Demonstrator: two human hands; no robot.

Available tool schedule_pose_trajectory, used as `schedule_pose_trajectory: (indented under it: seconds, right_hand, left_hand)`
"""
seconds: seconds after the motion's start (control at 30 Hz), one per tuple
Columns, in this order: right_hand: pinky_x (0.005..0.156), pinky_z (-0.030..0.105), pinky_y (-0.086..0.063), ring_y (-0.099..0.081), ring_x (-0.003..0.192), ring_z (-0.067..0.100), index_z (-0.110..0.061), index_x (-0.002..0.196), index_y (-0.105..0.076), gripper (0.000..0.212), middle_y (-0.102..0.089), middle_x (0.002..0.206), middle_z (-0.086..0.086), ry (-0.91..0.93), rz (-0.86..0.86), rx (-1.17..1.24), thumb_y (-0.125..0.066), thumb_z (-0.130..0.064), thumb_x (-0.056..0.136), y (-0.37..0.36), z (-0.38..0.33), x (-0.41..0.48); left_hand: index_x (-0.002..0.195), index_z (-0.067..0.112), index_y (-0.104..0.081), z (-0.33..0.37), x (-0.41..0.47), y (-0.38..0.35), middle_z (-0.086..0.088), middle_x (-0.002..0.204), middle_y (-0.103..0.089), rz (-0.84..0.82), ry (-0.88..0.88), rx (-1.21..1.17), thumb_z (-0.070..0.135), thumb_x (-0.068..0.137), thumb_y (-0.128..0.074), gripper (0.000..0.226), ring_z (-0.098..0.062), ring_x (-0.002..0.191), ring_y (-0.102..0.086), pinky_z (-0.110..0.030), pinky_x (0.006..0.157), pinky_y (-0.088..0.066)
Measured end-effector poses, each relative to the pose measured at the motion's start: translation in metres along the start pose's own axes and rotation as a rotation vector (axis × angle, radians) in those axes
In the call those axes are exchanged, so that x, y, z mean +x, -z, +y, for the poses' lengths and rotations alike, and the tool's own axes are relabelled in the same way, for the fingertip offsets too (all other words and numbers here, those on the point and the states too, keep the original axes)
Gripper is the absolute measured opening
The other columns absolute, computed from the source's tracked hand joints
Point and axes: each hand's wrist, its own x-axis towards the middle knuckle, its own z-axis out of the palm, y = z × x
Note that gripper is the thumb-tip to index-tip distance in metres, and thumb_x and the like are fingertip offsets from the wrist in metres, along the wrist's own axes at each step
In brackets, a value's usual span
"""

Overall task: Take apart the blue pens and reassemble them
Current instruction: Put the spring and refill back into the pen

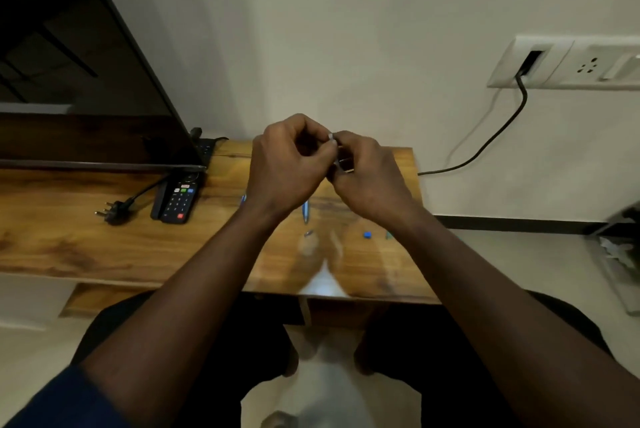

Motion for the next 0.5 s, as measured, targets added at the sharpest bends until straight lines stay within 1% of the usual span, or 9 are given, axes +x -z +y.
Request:
schedule_pose_trajectory:
  seconds: [0.1,0.13,0.2,0.27,0.33,0.4,0.5]
  right_hand:
    - [0.069,0.032,-0.055,-0.068,0.079,0.009,-0.021,0.119,-0.072,0.025,-0.073,0.089,-0.006,0.023,-0.029,-0.036,-0.061,-0.011,0.098,0.003,0.008,0.004]
    - [0.067,0.030,-0.054,-0.068,0.076,0.009,-0.021,0.117,-0.073,0.025,-0.073,0.086,-0.006,0.024,-0.039,-0.045,-0.061,-0.010,0.098,0.004,0.011,0.004]
    - [0.071,0.035,-0.059,-0.070,0.078,0.009,-0.023,0.117,-0.074,0.023,-0.075,0.086,-0.006,0.022,-0.045,-0.057,-0.063,-0.014,0.099,0.003,0.021,0.003]
    - [0.073,0.041,-0.060,-0.071,0.077,0.012,-0.024,0.113,-0.074,0.018,-0.074,0.083,-0.005,-0.006,-0.036,-0.102,-0.065,-0.019,0.098,0.003,0.031,0.005]
    - [0.074,0.040,-0.060,-0.069,0.078,0.012,-0.023,0.117,-0.073,0.020,-0.073,0.085,-0.005,-0.045,-0.046,-0.144,-0.068,-0.021,0.097,0.004,0.040,0.007]
    - [0.078,0.037,-0.059,-0.068,0.084,0.011,-0.022,0.123,-0.071,0.026,-0.072,0.092,-0.006,-0.057,-0.081,-0.174,-0.068,-0.020,0.097,0.005,0.045,0.008]
    - [0.083,0.036,-0.059,-0.067,0.089,0.012,-0.021,0.124,-0.070,0.029,-0.071,0.097,-0.006,-0.075,-0.128,-0.190,-0.068,-0.016,0.096,0.006,0.050,0.010]
  left_hand:
    - [0.093,0.018,-0.076,-0.005,-0.003,0.000,0.007,0.085,-0.078,-0.016,-0.016,0.000,0.021,0.090,-0.076,0.005,-0.007,0.079,-0.076,-0.043,0.074,-0.065]
    - [0.094,0.019,-0.076,-0.006,-0.004,0.000,0.008,0.086,-0.078,-0.040,-0.009,0.002,0.022,0.091,-0.076,0.005,-0.007,0.080,-0.076,-0.043,0.075,-0.065]
    - [0.098,0.021,-0.077,-0.011,-0.006,0.001,0.009,0.088,-0.078,-0.109,0.029,-0.001,0.023,0.092,-0.077,0.007,-0.006,0.081,-0.076,-0.043,0.077,-0.065]
    - [0.102,0.024,-0.076,-0.015,-0.008,0.001,0.009,0.088,-0.077,-0.161,0.065,0.026,0.026,0.092,-0.077,0.010,-0.005,0.080,-0.075,-0.042,0.077,-0.065]
    - [0.103,0.028,-0.076,-0.021,-0.012,0.001,0.012,0.089,-0.075,-0.211,0.073,0.120,0.032,0.091,-0.078,0.012,-0.003,0.081,-0.072,-0.038,0.076,-0.063]
    - [0.100,0.029,-0.076,-0.024,-0.014,-0.001,0.015,0.086,-0.074,-0.300,0.068,0.247,0.035,0.091,-0.078,0.011,0.000,0.079,-0.070,-0.034,0.074,-0.062]
    - [0.099,0.028,-0.075,-0.027,-0.015,-0.005,0.016,0.086,-0.072,-0.435,0.069,0.386,0.034,0.091,-0.079,0.011,0.001,0.075,-0.069,-0.028,0.069,-0.056]
